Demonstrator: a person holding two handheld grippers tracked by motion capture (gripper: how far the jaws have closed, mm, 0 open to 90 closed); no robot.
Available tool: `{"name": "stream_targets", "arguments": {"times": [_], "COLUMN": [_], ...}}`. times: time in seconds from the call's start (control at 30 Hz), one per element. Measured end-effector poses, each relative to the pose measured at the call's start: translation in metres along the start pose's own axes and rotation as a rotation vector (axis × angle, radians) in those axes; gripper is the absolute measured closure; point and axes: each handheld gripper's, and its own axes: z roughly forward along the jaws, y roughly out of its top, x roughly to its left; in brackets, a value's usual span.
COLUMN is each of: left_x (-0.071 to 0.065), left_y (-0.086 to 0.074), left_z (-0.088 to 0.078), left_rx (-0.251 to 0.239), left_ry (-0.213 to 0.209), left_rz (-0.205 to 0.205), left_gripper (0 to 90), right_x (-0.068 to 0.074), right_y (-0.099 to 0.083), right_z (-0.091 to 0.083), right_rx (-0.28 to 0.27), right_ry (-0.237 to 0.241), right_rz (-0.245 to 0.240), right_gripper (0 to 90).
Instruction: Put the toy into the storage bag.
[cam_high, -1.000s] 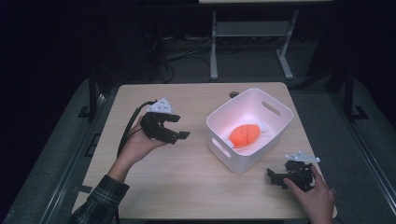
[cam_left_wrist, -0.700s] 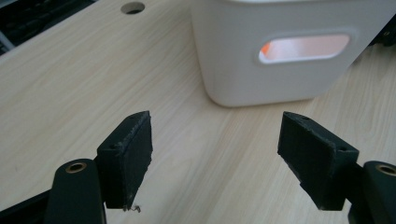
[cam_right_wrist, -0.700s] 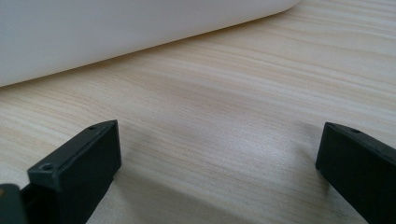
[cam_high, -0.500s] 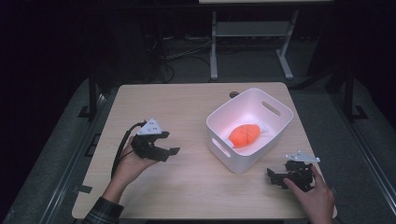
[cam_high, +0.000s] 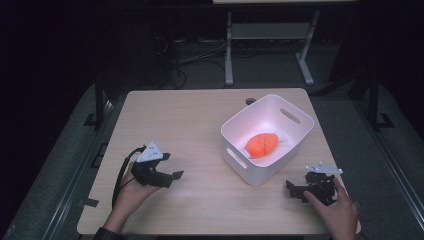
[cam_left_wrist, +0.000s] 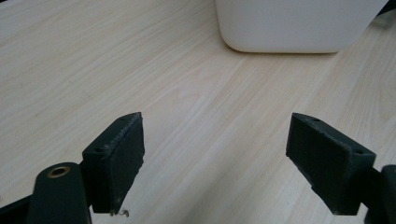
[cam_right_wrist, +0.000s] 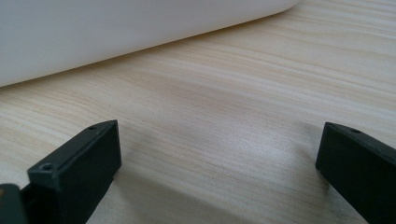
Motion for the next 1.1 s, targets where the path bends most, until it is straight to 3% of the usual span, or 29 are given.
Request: {"name": "stream_targets", "arguments": {"times": [0.3,0.57,0.87,1.0,1.1], "left_x": [-0.003,-0.001,0.000,-0.001,-0.001], "left_y": [-0.029,-0.054,-0.064,-0.068,-0.069], "left_z": [-0.007,-0.010,-0.003,0.003,0.005], "left_rx": [-0.002,0.059,0.126,0.157,0.146], "left_ry": [0.031,0.073,0.102,0.093,0.079], "left_rz": [-0.017,-0.043,-0.032,-0.035,-0.045], "left_gripper": [16.9,16.1,14.9,14.4,13.8], "right_x": [0.000,0.000,0.000,0.000,0.000], "right_y": [0.000,0.000,0.000,0.000,0.000], "right_z": [0.000,0.000,0.000,0.000,0.000], "right_rx": [0.000,0.000,0.000,0.000,0.000], "right_ry": [0.000,0.000,0.000,0.000,0.000], "right_rz": [0.000,0.000,0.000,0.000,0.000], "right_gripper": [0.0,0.0,0.0,0.0,0.0]}}
